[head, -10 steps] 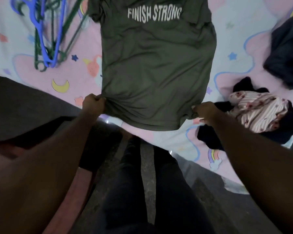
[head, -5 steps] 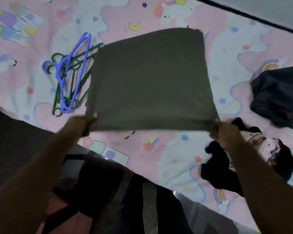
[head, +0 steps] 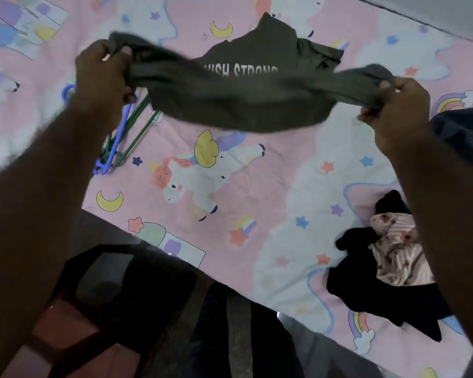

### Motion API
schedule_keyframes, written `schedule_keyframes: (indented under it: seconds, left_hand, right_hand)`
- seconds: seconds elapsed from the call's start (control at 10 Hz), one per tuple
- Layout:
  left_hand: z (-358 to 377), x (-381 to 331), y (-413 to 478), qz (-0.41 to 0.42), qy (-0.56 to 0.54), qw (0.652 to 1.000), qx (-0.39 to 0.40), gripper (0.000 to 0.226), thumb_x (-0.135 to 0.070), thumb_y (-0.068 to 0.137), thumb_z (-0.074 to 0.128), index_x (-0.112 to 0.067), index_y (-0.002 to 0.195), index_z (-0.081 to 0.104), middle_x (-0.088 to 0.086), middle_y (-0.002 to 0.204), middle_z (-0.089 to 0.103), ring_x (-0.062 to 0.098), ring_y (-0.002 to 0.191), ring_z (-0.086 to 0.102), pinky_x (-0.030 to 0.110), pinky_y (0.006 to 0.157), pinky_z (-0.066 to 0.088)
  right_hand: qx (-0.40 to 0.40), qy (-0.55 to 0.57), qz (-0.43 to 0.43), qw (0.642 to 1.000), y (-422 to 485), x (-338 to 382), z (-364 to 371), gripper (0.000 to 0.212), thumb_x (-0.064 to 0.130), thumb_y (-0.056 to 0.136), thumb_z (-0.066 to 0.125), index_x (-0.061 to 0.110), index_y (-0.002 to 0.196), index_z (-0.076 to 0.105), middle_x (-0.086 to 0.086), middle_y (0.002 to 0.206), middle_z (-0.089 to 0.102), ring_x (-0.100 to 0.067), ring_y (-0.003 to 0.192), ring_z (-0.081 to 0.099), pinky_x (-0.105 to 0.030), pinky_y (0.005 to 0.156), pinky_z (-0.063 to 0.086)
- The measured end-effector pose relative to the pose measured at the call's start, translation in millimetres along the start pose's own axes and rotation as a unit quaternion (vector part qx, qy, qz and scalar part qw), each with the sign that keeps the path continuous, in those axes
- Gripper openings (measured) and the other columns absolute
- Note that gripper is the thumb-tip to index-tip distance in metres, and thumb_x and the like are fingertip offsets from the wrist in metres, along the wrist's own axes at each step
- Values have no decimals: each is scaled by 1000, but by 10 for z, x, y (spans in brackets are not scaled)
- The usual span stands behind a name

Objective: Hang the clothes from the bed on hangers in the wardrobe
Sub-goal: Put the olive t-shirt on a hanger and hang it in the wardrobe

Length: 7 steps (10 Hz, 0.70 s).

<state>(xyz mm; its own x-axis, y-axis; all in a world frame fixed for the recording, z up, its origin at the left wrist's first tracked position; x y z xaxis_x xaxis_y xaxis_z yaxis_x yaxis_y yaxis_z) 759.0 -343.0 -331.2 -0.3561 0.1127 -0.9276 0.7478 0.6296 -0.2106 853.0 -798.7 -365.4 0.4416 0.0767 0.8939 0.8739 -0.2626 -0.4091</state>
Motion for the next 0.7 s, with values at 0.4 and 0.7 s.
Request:
schedule_keyframes:
  seconds: [0.4, 0.7]
  left_hand:
    - [-488, 2281, -785, -168, 303, 938, 17, 29, -29, 92, 65, -1, 93, 61, 17, 62, 56, 8, 30, 51, 20, 32, 42]
    - [-455, 2423, -987, -82, 487, 869, -19, 37, -24, 95, 57, -4, 126, 53, 24, 132, 48, 42, 121, 46, 48, 97, 38]
  right_hand:
    - [-30, -223, 183, 957, -25, -1853, -579, 24, 9, 97, 51, 23, 78, 49, 2, 79, 52, -13, 68, 55, -20, 56, 54]
    - [-64, -469, 6, 881, -146, -2215, -594, 32, 26, 78, 55, 6, 102, 61, -22, 98, 61, -44, 101, 58, -43, 82, 43]
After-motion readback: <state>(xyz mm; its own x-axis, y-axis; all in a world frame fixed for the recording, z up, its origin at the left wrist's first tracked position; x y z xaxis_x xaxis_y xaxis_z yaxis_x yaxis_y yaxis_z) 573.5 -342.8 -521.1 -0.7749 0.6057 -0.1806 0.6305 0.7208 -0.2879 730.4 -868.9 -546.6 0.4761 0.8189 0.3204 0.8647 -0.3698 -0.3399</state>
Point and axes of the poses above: each hand's wrist, its own y-axis towards the middle knuckle, its own z-axis out of the palm, x = y × z, the point moved 5 cm from there along y, towards the middle knuckle
